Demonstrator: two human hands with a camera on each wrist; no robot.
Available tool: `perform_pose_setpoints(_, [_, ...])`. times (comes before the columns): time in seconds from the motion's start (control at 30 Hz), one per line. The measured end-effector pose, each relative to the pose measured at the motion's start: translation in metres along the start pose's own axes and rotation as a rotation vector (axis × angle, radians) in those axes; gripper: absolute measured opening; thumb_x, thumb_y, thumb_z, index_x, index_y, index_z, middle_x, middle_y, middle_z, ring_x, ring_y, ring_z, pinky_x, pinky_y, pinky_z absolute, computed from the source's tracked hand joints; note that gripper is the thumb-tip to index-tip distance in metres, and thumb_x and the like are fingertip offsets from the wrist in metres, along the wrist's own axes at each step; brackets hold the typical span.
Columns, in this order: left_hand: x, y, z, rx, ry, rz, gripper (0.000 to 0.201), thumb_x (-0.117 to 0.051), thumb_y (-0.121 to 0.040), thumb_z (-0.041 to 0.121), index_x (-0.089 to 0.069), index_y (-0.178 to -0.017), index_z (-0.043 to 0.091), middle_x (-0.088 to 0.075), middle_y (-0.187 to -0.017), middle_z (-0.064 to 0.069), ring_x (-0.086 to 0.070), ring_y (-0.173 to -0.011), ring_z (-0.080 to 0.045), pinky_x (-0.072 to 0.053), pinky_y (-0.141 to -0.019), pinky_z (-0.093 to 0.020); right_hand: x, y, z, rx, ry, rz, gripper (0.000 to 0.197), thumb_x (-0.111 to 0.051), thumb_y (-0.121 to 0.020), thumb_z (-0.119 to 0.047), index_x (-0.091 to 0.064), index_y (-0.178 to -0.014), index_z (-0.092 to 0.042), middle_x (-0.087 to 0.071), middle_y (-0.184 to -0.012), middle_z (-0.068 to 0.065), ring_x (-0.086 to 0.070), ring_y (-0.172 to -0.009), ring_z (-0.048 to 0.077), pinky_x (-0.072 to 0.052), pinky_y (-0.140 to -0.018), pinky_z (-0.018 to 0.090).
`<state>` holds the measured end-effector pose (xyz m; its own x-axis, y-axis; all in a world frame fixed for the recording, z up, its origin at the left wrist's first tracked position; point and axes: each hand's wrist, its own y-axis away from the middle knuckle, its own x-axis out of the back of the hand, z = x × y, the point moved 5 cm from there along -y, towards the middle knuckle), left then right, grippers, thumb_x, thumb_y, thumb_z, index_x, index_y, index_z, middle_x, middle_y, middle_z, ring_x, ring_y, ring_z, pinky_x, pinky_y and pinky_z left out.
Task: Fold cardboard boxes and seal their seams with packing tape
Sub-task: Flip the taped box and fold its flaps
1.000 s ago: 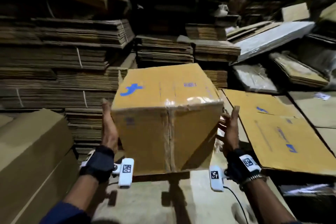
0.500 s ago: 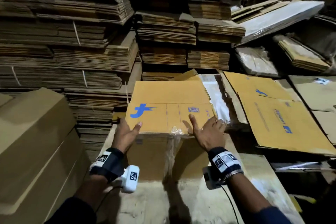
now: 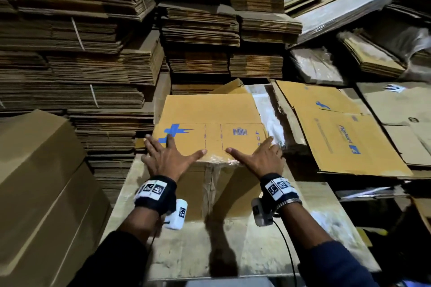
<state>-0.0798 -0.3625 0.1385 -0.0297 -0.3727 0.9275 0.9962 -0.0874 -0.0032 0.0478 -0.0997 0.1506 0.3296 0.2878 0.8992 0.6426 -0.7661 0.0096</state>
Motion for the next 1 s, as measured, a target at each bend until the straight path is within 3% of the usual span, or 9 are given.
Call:
perform_pose_setpoints(0.07, [0.009,-0.006,-0.016,0.071,0.109,0.021,0.155,-0.045,-0.050,0.111,-0.001,-0.166,0.019,-0.002,-0.169,-0.032,-0.016,-0.156,-0.047,-0.030,-0.116,-0.064,0.011,-0.008,0.012,-0.056,-0.133,-0.082,0.146,-0.055,-0.038,-0.110,-0.051,-0.136,-0.001,-0.067,-0.127,0.020,-0.065,-0.112,0.035,-0.056,-0.094,0.049])
perform_pose_setpoints(0.13, [0.017,-0.013,-0.031,0.163,0.240,0.021,0.156,-0.057,-0.050,0.106,-0.011,-0.164,0.010,-0.037,-0.160,-0.029,-0.049,-0.138,-0.046,-0.047,-0.106,-0.057,0.013,-0.019,0.024,-0.120,-0.276,-0.211,0.117,-0.071,-0.043,-0.098,-0.068,-0.109,-0.003,-0.071,-0.116,0.016,-0.068,-0.098,0.032,-0.061,-0.085,0.047])
perform_pose_setpoints(0.23, [0.028,-0.009,-0.039,0.189,0.376,0.008,0.110,-0.069,-0.055,0.097,-0.057,-0.125,0.013,-0.069,-0.127,-0.017,-0.066,-0.106,-0.038,-0.056,-0.089,-0.046,0.005,-0.030,0.038,-0.138,-0.441,-0.304,0.141,-0.076,-0.031,-0.098,-0.062,-0.132,0.000,-0.062,-0.138,0.020,-0.066,-0.113,0.038,-0.062,-0.085,0.053])
perform_pose_setpoints(0.4, [0.037,0.023,-0.047,0.129,0.429,0.136,0.091,-0.072,-0.068,0.086,-0.055,-0.126,0.019,-0.070,-0.121,-0.012,-0.066,-0.110,-0.039,-0.050,-0.083,-0.042,0.019,-0.011,0.040,-0.022,-0.635,-0.228,0.114,-0.086,-0.049,-0.083,-0.062,-0.134,-0.011,-0.067,-0.126,0.011,-0.071,-0.096,0.031,-0.065,-0.058,0.046])
perform_pose_setpoints(0.53, [0.030,0.051,-0.065,0.052,0.585,0.280,0.097,-0.076,-0.062,0.085,-0.047,-0.135,0.028,-0.071,-0.121,-0.004,-0.066,-0.112,-0.035,-0.053,-0.092,-0.049,0.033,0.016,0.047,0.248,-0.842,-0.134,0.068,-0.096,-0.065,-0.052,-0.067,-0.120,-0.024,-0.078,-0.100,-0.005,-0.076,-0.085,0.012,-0.063,-0.063,0.029])
perform_pose_setpoints(0.63, [-0.001,0.071,-0.077,0.052,0.541,0.189,0.109,-0.084,-0.057,0.075,-0.035,-0.140,0.026,-0.064,-0.135,-0.007,-0.063,-0.120,-0.037,-0.053,-0.091,-0.049,-0.001,0.027,0.087,0.226,-0.815,-0.164,0.082,-0.102,-0.057,-0.044,-0.058,-0.125,-0.029,-0.077,-0.107,-0.006,-0.076,-0.092,0.012,-0.064,-0.077,0.036])
perform_pose_setpoints(0.73, [-0.048,0.088,-0.092,0.077,0.465,0.025,0.118,-0.087,-0.057,0.068,-0.029,-0.147,0.021,-0.059,-0.144,-0.012,-0.063,-0.123,-0.039,-0.055,-0.092,-0.049,-0.056,0.034,0.142,0.075,-0.644,-0.210,0.072,-0.101,-0.055,-0.036,-0.056,-0.111,-0.025,-0.076,-0.100,-0.001,-0.074,-0.090,0.021,-0.062,-0.081,0.047])
perform_pose_setpoints(0.9, [-0.093,0.136,-0.123,0.177,0.469,-0.145,0.100,-0.098,-0.059,0.054,-0.045,-0.133,0.013,-0.069,-0.125,-0.015,-0.069,-0.106,-0.034,-0.055,-0.078,-0.037,-0.109,0.060,0.196,0.030,-0.446,-0.298,0.067,-0.096,-0.063,-0.033,-0.056,-0.116,-0.028,-0.074,-0.098,-0.002,-0.071,-0.093,0.025,-0.059,-0.082,0.041])
perform_pose_setpoints(1.0, [-0.098,0.159,-0.147,0.163,0.497,-0.129,0.117,-0.097,-0.047,0.068,-0.040,-0.138,0.020,-0.070,-0.121,-0.010,-0.068,-0.109,-0.034,-0.057,-0.084,-0.041,-0.123,0.066,0.215,0.049,-0.374,-0.411,0.064,-0.097,-0.052,-0.040,-0.063,-0.105,-0.028,-0.075,-0.096,-0.003,-0.071,-0.091,0.022,-0.056,-0.077,0.034])
